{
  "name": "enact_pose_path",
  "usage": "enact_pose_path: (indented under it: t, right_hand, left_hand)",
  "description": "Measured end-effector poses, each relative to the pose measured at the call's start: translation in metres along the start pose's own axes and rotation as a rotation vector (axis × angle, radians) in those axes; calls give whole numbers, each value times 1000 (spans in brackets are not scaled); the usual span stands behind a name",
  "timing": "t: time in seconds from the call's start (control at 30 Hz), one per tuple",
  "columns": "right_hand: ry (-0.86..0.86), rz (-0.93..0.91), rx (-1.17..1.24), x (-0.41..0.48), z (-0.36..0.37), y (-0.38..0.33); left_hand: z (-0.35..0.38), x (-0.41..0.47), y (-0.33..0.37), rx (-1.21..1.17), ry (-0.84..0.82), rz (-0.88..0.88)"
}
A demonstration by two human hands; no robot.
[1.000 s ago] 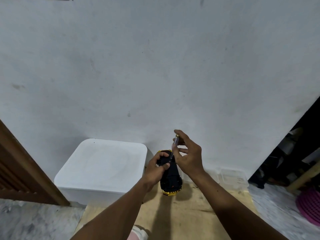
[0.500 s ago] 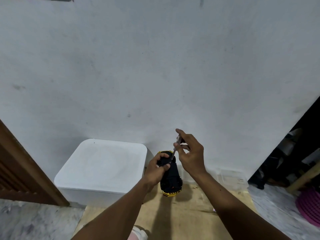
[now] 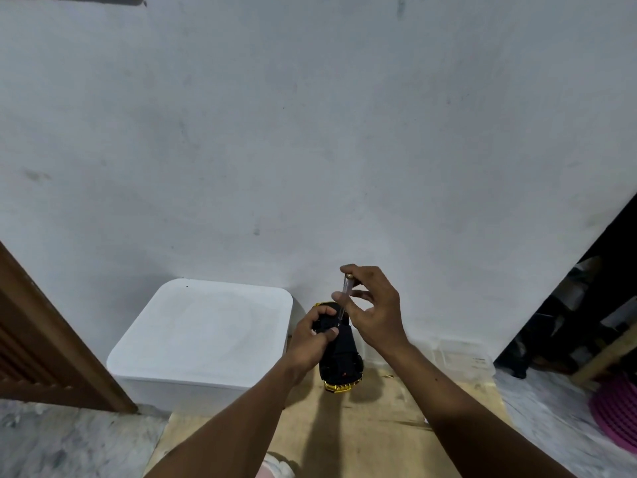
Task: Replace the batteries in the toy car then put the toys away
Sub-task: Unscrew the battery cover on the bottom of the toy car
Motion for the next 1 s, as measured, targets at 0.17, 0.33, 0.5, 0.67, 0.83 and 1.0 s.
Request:
enact_pose_path:
  t: [0.17, 0.33, 0.5, 0.67, 0.83, 1.0]
  right_hand:
    - [14, 102, 37, 2, 0, 7]
    - [29, 36, 22, 0, -1, 3]
    - [26, 102, 12, 2, -2, 9]
    - [17, 71, -23, 1, -1, 5]
    - [32, 146, 3, 4, -1, 14]
    - [7, 105, -28, 3, -1, 8]
  left_hand:
    - [-1, 2, -3, -3, 13, -21]
    - [-1, 3, 0, -33, -2, -12]
    - [1, 3, -1, -40, -1, -33]
    - [1, 3, 0, -23, -13, -2]
    - [-1, 5, -3, -14, 0, -14]
    - [-4, 8, -6, -2, 21, -21]
Point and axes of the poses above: each hand's wrist, its own x-axis towards the middle knuckle, its own z-axis out of the palm, y = z × x, the point moved 3 cm from there along x, towards the middle knuckle, and after that the axes turned 14 degrees about x, right-handed, at the moved point
